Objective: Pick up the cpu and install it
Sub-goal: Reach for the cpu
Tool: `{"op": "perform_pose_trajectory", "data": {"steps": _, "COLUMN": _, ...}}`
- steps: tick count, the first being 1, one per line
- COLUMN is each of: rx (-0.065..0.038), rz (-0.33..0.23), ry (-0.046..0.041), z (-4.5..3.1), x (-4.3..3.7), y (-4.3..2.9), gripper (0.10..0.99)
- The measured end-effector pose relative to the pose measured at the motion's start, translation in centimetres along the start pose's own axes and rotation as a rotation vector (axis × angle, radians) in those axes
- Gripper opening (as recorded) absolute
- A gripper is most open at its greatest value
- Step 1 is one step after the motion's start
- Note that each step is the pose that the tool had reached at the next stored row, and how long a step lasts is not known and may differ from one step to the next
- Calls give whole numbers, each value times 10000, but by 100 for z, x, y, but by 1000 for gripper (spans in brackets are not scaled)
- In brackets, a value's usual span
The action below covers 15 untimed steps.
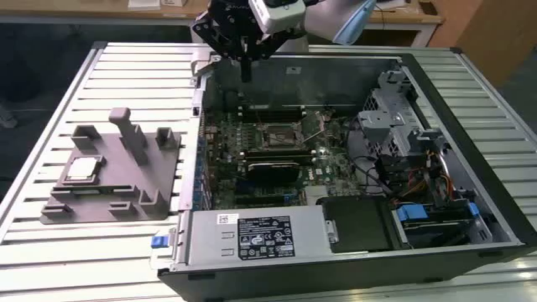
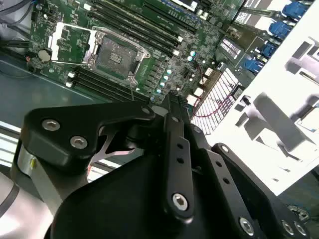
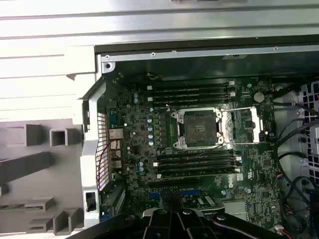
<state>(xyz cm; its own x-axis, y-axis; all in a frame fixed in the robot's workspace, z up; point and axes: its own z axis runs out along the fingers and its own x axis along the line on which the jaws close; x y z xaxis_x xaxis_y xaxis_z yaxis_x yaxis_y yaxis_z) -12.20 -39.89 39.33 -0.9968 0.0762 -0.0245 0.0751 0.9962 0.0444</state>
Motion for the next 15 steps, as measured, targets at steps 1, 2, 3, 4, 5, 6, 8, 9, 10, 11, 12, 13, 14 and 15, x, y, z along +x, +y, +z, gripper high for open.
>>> {"op": "perform_pose_trajectory", "data": {"steps": 1, "rx": 1, "rz": 0, "ry": 0, "z": 0, "x": 0, "y": 0, "gripper": 106}}
{"op": "perform_pose_trajectory", "data": {"steps": 2, "rx": 1, "rz": 0, "ry": 0, "z": 0, "x": 0, "y": 0, "gripper": 106}}
{"op": "perform_pose_trajectory", "data": {"steps": 3, "rx": 1, "rz": 0, "ry": 1, "z": 0, "x": 0, "y": 0, "gripper": 106}}
{"op": "perform_pose_trajectory", "data": {"steps": 4, "rx": 1, "rz": 0, "ry": 0, "z": 0, "x": 0, "y": 0, "gripper": 106}}
{"op": "perform_pose_trajectory", "data": {"steps": 5, "rx": 1, "rz": 0, "ry": 1, "z": 0, "x": 0, "y": 0, "gripper": 106}}
{"op": "perform_pose_trajectory", "data": {"steps": 6, "rx": 1, "rz": 0, "ry": 1, "z": 0, "x": 3, "y": 0, "gripper": 106}}
{"op": "perform_pose_trajectory", "data": {"steps": 8, "rx": -1, "rz": 2, "ry": 0, "z": 0, "x": 12, "y": -1, "gripper": 106}}
{"op": "perform_pose_trajectory", "data": {"steps": 9, "rx": -1, "rz": 1, "ry": 0, "z": 0, "x": 18, "y": -2, "gripper": 106}}
{"op": "perform_pose_trajectory", "data": {"steps": 10, "rx": -1, "rz": 0, "ry": 0, "z": 0, "x": 26, "y": -2, "gripper": 106}}
{"op": "perform_pose_trajectory", "data": {"steps": 11, "rx": 1, "rz": 1, "ry": 1, "z": -1, "x": 34, "y": -3, "gripper": 106}}
{"op": "perform_pose_trajectory", "data": {"steps": 12, "rx": 0, "rz": 0, "ry": 1, "z": -1, "x": 42, "y": -3, "gripper": 106}}
{"op": "perform_pose_trajectory", "data": {"steps": 13, "rx": 1, "rz": 0, "ry": 1, "z": -1, "x": 46, "y": -3, "gripper": 106}}
{"op": "perform_pose_trajectory", "data": {"steps": 14, "rx": 0, "rz": 0, "ry": 1, "z": -1, "x": 50, "y": -4, "gripper": 106}}
{"op": "perform_pose_trajectory", "data": {"steps": 15, "rx": 1, "rz": -1, "ry": 1, "z": -2, "x": 57, "y": -5, "gripper": 106}}
